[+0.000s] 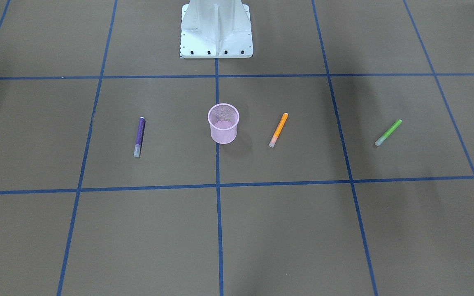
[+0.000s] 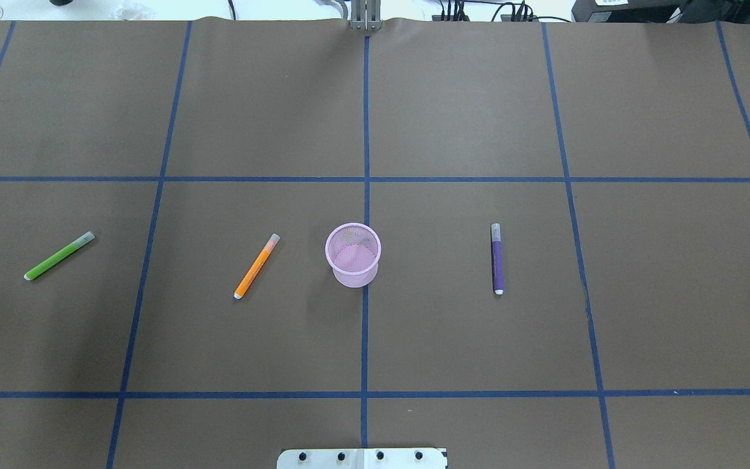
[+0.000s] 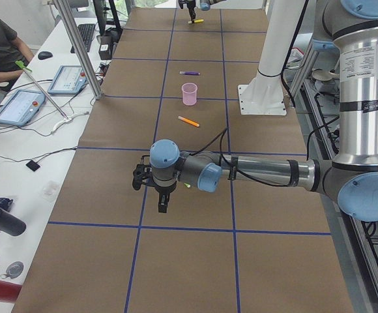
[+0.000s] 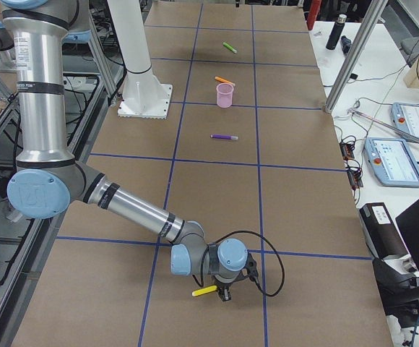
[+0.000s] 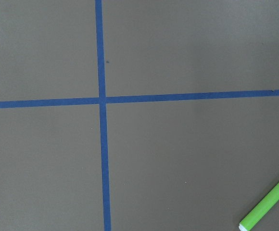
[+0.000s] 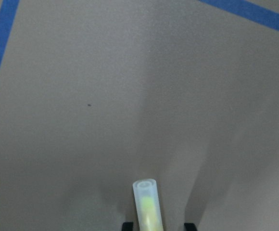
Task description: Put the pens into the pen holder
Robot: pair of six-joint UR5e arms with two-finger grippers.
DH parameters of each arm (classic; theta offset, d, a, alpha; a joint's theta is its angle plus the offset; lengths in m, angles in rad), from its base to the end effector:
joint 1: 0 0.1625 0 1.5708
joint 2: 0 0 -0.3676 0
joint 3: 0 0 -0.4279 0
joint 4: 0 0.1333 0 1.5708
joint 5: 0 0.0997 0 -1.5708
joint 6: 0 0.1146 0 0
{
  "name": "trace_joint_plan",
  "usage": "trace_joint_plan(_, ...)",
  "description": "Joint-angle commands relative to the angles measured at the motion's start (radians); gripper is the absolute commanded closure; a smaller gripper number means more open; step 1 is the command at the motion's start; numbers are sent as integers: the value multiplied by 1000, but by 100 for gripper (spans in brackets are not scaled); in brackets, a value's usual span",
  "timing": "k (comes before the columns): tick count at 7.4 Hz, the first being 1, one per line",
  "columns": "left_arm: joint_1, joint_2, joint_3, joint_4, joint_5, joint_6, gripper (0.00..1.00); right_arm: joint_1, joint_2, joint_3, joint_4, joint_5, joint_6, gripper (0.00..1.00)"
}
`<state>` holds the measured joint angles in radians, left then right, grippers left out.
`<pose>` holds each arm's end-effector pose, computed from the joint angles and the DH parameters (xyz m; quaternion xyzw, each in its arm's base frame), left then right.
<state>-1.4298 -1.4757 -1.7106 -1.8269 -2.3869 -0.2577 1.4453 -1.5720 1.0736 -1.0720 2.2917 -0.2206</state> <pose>0.0225 -0.5130 0.5548 0.0571 0.4118 0.0064 0.9095 -0.0023 -0.4786 0.8207 0.0169 -0.3523 -0.1612 0.9218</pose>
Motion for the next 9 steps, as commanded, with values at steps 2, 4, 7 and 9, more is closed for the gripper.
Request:
trace_joint_plan(2, -1, 0, -3, 0, 0, 0, 0, -6, 7, 3, -2, 18, 4, 100)
trace_joint_plan(4, -1, 0, -7, 1, 0, 0, 0, -6, 12, 31, -8, 35, 4, 100)
trace_joint_plan(7, -1, -2, -14, 0, -3, 0, 0, -6, 10, 196, -164, 61, 18, 100)
trace_joint_plan(9, 9, -15, -21, -96, -21, 0, 0, -6, 13, 308, -171, 77, 230, 100)
